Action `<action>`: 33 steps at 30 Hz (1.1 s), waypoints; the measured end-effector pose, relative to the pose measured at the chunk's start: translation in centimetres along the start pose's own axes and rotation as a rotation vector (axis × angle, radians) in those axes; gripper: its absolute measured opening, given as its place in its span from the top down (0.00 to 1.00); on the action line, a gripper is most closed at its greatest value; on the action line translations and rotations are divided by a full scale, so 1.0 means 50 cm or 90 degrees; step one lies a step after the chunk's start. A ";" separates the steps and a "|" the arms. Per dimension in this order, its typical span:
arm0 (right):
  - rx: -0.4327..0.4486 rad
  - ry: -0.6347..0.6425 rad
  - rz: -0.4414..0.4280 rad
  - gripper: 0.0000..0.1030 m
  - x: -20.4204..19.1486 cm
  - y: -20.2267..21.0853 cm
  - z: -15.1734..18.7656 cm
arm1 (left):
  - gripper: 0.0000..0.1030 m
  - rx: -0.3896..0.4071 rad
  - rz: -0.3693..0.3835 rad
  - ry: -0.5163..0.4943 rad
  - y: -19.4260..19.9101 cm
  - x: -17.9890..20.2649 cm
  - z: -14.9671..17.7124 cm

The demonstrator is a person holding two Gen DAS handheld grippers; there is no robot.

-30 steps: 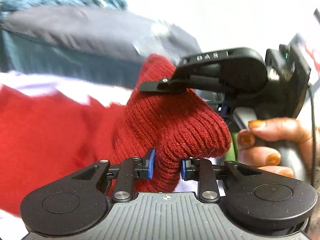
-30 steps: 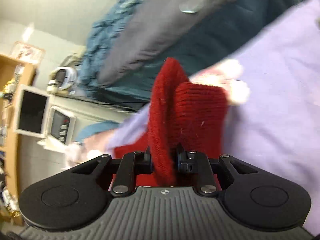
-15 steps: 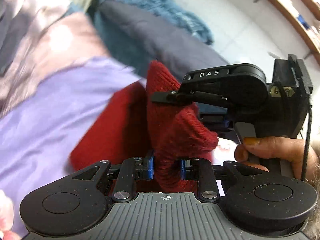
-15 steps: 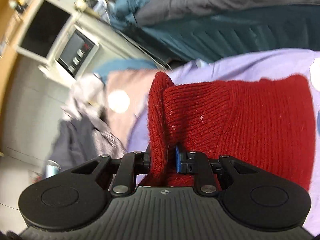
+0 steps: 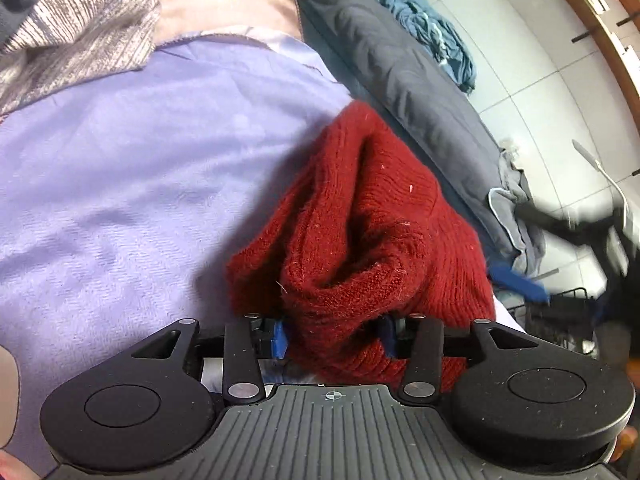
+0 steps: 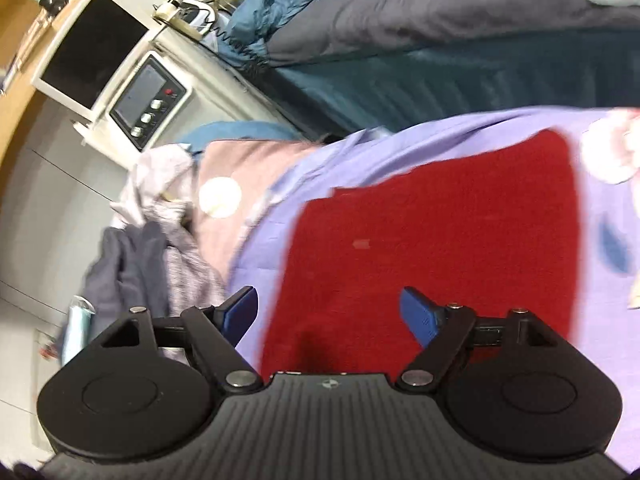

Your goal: Fold small clothes

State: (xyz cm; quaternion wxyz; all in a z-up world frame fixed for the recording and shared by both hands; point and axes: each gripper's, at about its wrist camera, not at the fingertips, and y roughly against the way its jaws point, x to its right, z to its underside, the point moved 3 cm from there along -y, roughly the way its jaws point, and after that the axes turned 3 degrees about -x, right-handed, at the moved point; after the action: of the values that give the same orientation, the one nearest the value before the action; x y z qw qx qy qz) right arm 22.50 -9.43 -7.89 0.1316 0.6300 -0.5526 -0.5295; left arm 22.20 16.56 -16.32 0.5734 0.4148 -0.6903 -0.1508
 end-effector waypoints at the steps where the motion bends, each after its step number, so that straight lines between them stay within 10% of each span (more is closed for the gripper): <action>1: 0.001 -0.005 0.008 0.21 0.021 0.014 0.003 | 0.00 -0.006 0.000 -0.002 -0.006 -0.013 -0.004; 14: -0.004 -0.174 0.043 0.15 0.253 0.147 0.151 | 0.00 0.029 -0.120 -0.047 0.125 -0.027 -0.009; 21: 0.011 -0.324 -0.078 0.14 0.281 0.117 0.185 | 0.00 0.066 0.037 0.076 0.166 -0.059 -0.088; 26: 0.003 -0.339 -0.113 0.11 0.270 0.075 0.170 | 0.00 -0.019 0.069 -0.023 0.085 0.018 -0.121; 33: -0.026 -0.330 -0.107 0.11 0.259 0.025 0.153 | 0.00 -0.132 0.000 -0.145 -0.033 0.056 -0.126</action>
State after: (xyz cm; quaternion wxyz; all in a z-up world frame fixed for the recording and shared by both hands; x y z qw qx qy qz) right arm 13.37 -17.49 -16.77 -0.0460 0.5143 -0.5028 -0.6932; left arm 28.63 15.13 -13.72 0.5312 0.3341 -0.7313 -0.2672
